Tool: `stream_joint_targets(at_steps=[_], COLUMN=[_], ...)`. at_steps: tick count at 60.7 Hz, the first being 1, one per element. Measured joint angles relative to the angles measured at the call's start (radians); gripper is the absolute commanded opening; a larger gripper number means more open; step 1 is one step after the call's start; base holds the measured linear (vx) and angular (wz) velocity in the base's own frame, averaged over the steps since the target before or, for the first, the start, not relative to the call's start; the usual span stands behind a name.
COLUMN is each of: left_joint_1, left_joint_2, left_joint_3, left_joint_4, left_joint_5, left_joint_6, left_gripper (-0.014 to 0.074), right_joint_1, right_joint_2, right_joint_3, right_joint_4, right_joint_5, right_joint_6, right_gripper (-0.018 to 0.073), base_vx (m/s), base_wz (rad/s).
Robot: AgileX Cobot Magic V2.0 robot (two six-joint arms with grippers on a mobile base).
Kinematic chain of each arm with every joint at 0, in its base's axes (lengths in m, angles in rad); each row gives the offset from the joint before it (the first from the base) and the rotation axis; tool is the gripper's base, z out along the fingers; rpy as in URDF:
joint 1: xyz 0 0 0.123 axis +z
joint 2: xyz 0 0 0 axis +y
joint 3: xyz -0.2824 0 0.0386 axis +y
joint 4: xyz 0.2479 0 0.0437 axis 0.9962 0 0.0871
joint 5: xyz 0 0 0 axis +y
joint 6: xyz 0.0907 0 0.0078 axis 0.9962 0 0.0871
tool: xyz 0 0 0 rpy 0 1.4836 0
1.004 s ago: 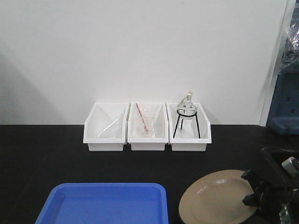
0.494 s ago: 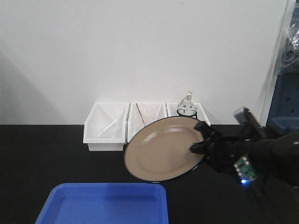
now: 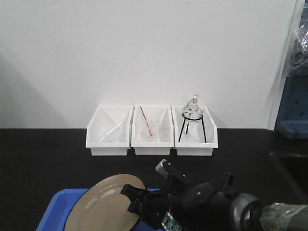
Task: Place disk in tray to left cabinet
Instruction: 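Carry the plate over the blue tray and lower it onto the tray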
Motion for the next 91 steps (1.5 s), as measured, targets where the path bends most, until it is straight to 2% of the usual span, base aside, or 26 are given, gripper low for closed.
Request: stream_joint_targets(at_steps=[9,19,26,37,46,57,73,79,86,91], left_joint_1=[0.0,0.0,0.0,0.0,0.0,0.0,0.0,0.0,0.0,0.0], left_joint_2=[0.0,0.0,0.0,0.0,0.0,0.0,0.0,0.0,0.008,0.035], left_joint_3=[0.0,0.0,0.0,0.0,0.0,0.0,0.0,0.0,-0.006,-0.044], left_joint_4=[0.0,0.0,0.0,0.0,0.0,0.0,0.0,-0.002,-0.023,-0.04], left_joint_5=[0.002,0.003,0.003,0.004,0.004,0.005,0.006,0.012,0.019,0.065], left_joint_6=[0.0,0.0,0.0,0.0,0.0,0.0,0.0,0.0,0.0,0.0], left_gripper=[0.0346,0.0346,0.0346,0.0346,0.0346,0.0346,0.0346,0.0346,0.0359,0.0386], right_joint_1=[0.006,0.006,0.005,-0.001,0.0,-0.022,-0.193,-0.252,-0.291,-0.298], right_joint_2=[0.034,0.058,0.061,0.073,0.083,0.075,-0.03,-0.069,-0.08,-0.08], right_joint_3=[-0.016,-0.023,-0.024,-0.021,-0.013,-0.013,-0.013,-0.013,-0.013,-0.013], right_joint_4=[0.02,0.025,-0.005,-0.103,-0.152,-0.17,-0.201,-0.199,-0.183,-0.196], right_joint_5=[-0.002,0.014,0.015,0.043,0.088,0.147,0.299,0.312,0.342,0.406], right_joint_6=[-0.023,-0.106,-0.166,-0.215,-0.227,-0.253,-0.259,-0.259,-0.249,-0.262], right_gripper=[0.0022,0.0097,0.0198,0.0414,0.0527,0.054,0.054,0.054,0.054,0.054], base_vx=[0.0,0.0,0.0,0.0,0.0,0.0,0.0,0.0,0.0,0.0], base_wz=[0.0,0.0,0.0,0.0,0.0,0.0,0.0,0.0,0.0,0.0])
